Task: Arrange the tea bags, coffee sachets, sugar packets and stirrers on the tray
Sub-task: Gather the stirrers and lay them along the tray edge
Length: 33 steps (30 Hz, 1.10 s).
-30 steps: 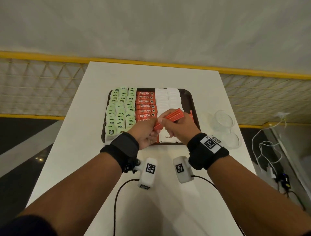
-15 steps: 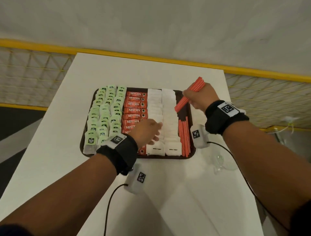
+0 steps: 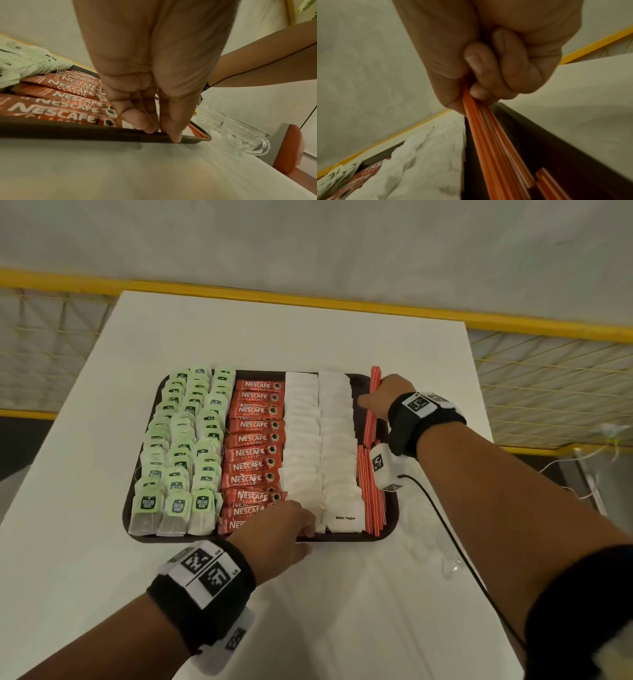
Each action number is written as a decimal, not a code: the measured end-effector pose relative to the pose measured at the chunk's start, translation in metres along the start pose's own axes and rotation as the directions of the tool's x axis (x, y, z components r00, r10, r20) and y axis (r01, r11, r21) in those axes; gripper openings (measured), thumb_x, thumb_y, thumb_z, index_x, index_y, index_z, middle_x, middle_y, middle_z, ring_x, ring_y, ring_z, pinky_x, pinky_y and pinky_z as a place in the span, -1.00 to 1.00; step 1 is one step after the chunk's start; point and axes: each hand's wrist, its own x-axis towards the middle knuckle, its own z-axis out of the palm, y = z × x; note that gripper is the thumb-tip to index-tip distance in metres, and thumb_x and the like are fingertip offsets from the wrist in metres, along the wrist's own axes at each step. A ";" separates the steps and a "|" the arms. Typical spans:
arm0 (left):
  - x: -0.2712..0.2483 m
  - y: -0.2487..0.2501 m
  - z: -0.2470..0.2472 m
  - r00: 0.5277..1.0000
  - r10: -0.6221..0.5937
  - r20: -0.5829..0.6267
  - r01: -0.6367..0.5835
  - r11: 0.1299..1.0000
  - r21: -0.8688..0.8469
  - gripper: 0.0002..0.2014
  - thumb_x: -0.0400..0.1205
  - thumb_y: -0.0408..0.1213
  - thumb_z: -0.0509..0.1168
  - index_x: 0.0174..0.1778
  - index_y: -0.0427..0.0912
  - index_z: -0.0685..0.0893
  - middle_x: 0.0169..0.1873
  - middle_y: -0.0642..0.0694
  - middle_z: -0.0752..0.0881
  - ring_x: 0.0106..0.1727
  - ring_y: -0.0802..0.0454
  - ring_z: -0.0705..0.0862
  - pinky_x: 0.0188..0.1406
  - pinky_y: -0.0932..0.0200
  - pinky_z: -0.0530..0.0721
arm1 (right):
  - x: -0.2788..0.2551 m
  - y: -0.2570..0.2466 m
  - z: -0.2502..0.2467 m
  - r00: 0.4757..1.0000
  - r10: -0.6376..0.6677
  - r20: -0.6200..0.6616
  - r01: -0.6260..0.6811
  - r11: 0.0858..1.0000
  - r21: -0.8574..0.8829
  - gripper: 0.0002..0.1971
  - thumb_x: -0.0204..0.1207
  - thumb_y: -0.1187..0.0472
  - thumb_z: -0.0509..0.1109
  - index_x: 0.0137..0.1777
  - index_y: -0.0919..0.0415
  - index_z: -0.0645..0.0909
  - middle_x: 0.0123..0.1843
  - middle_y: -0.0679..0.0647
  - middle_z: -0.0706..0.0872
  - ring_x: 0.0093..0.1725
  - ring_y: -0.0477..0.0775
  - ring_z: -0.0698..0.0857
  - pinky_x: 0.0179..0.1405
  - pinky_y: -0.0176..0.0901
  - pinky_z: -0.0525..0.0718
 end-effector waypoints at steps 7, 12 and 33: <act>-0.001 -0.005 0.002 0.999 0.018 -0.026 -0.019 0.999 -0.030 -0.85 0.62 -0.13 0.37 0.10 0.06 0.71 0.00 0.13 0.64 -0.04 0.19 0.58 0.00 0.33 0.52 | -0.001 -0.004 0.014 1.000 0.008 0.011 -0.007 0.997 -0.073 -0.69 0.56 0.03 0.41 -0.19 0.26 0.45 -0.14 0.12 0.57 -0.16 0.13 0.56 -0.19 -0.12 0.53; -0.003 -0.007 0.002 0.999 0.025 -0.036 -0.026 0.999 -0.047 -0.83 0.62 -0.15 0.37 0.12 0.04 0.72 -0.01 0.10 0.64 -0.06 0.19 0.55 -0.02 0.33 0.50 | -0.003 -0.003 0.013 1.000 -0.001 -0.022 0.000 0.998 -0.063 -0.68 0.56 0.02 0.40 -0.28 0.19 0.44 -0.28 0.07 0.56 -0.28 0.09 0.56 -0.34 -0.14 0.50; -0.012 -0.006 0.005 0.989 0.038 -0.145 -0.047 0.997 -0.060 -0.81 0.66 -0.29 0.27 0.07 -0.08 0.78 -0.02 0.00 0.71 0.03 0.10 0.61 -0.03 0.31 0.42 | -0.061 0.039 0.015 0.994 -0.109 0.019 0.111 0.979 -0.170 -0.80 0.55 0.16 0.46 0.06 0.27 0.74 0.11 0.13 0.76 0.12 0.13 0.71 0.05 -0.13 0.61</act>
